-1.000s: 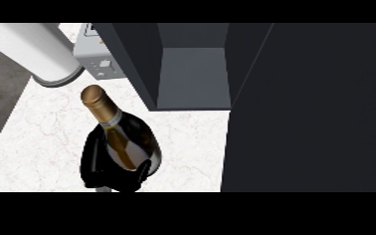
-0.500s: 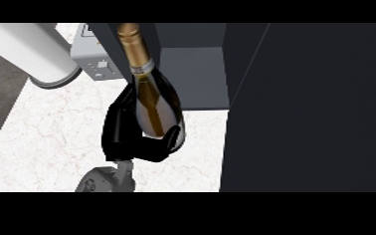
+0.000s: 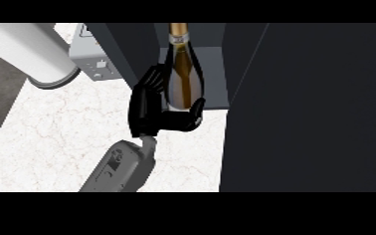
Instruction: Pick up the wine, place it into the cabinet and close the cabinet
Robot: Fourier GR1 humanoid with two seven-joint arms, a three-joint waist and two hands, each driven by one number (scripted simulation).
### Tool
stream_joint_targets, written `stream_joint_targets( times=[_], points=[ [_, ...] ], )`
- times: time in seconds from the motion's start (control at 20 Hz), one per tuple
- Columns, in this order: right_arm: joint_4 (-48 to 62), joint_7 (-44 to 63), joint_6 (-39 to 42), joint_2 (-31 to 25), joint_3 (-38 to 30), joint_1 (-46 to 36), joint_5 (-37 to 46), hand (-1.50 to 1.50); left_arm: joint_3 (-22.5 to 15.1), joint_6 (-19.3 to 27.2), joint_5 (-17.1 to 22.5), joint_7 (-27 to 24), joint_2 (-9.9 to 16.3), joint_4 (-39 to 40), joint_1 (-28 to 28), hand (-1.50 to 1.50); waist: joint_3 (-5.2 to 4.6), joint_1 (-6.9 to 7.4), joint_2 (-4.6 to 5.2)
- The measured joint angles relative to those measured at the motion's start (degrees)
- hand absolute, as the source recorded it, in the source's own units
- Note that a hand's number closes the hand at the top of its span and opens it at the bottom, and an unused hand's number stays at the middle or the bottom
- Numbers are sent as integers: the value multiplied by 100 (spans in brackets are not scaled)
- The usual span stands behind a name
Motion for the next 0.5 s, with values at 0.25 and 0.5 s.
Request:
stream_joint_targets(
  times=[0.25,0.5],
  points=[
    [-15,-55,79,43,89,171,-20,-150,-20,1,246,-385,0,756,-235,150,-2,-21,1],
    [-1,-54,119,91,98,153,-26,-150,-364,237,765,-909,0,1383,-420,150,-4,-35,8]
  ],
)
